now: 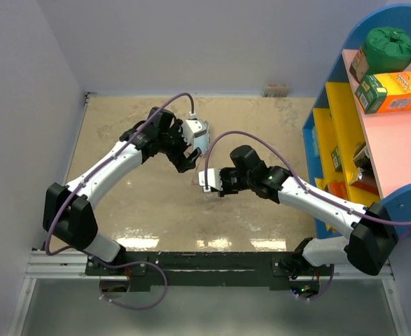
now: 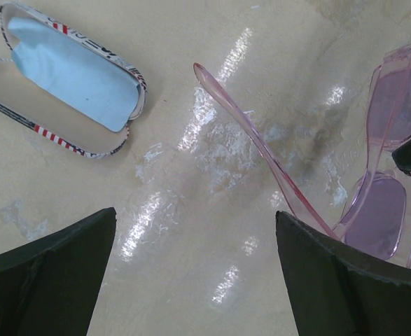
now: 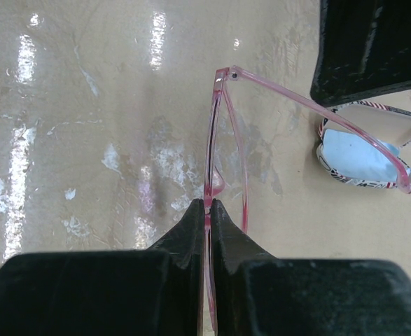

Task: Organize the sunglasses

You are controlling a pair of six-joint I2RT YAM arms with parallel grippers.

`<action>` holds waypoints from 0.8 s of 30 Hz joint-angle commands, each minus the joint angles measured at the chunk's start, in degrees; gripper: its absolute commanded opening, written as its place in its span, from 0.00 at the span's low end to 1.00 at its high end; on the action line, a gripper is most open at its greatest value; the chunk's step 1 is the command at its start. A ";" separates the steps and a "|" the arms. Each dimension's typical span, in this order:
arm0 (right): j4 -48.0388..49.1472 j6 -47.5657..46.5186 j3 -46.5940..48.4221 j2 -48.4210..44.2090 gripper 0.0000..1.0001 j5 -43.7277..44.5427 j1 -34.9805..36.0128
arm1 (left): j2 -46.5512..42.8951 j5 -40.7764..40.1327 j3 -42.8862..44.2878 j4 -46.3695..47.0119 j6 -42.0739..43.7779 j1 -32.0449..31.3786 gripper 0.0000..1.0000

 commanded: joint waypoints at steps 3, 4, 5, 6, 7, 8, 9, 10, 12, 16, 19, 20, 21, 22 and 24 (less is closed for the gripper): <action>1.99 0.06 -0.23 -0.76 0.00 -1.02 -0.05 | -6.20 -0.12 -0.76 5.00 -1.46 0.13 1.00; 2.08 -0.03 -0.14 -0.67 0.00 -1.19 -0.05 | -6.55 1.37 -0.94 5.00 -1.37 0.13 1.00; 2.00 -0.03 0.03 -0.50 0.00 -1.37 0.03 | -7.07 2.51 -1.11 4.82 -1.28 0.04 1.00; 1.99 -0.12 0.21 -0.15 0.00 -1.55 -0.05 | -6.99 4.09 -1.12 4.47 -1.02 0.13 1.00; 1.65 -0.12 0.38 0.12 0.00 -1.63 0.03 | -6.82 6.98 -0.94 3.69 -0.58 0.04 1.00; 1.47 -0.12 0.73 0.73 0.00 -1.64 0.03 | -6.38 8.05 -0.85 2.90 -0.58 0.04 1.00; 1.38 -0.20 0.82 0.82 0.00 -1.64 0.03 | -6.12 8.50 -0.85 2.63 -0.58 0.04 1.00; 1.21 -0.12 0.91 1.00 0.00 -1.64 0.03 | -5.77 8.76 -0.94 2.62 -0.49 0.04 1.00; 1.29 -0.03 0.83 0.83 0.00 -1.64 0.03 | -5.33 8.59 -0.94 2.54 -0.40 0.04 1.00; 1.73 -0.03 0.21 -0.41 0.00 -1.64 0.03 | -3.57 6.66 -0.50 2.71 -0.66 0.04 1.00; 1.82 -0.12 0.03 -0.67 0.00 -1.55 0.03 | -2.08 5.78 0.03 2.45 -1.01 -0.05 1.00; 1.64 -0.03 0.12 -0.58 0.00 -1.55 0.03 | -1.81 5.08 0.11 2.62 -1.10 -0.05 1.00; 1.56 -0.12 0.21 -0.76 0.00 -1.55 0.03 | -1.63 4.11 0.03 2.71 -1.45 -0.14 1.00; 1.47 -0.12 0.21 -0.67 0.00 -1.55 0.03 | -1.54 1.32 -0.06 3.67 -1.98 -0.14 1.00; 1.29 -0.29 0.21 -1.02 0.00 -2.07 0.03 | -1.54 -1.42 -0.32 4.38 -2.42 -0.14 1.00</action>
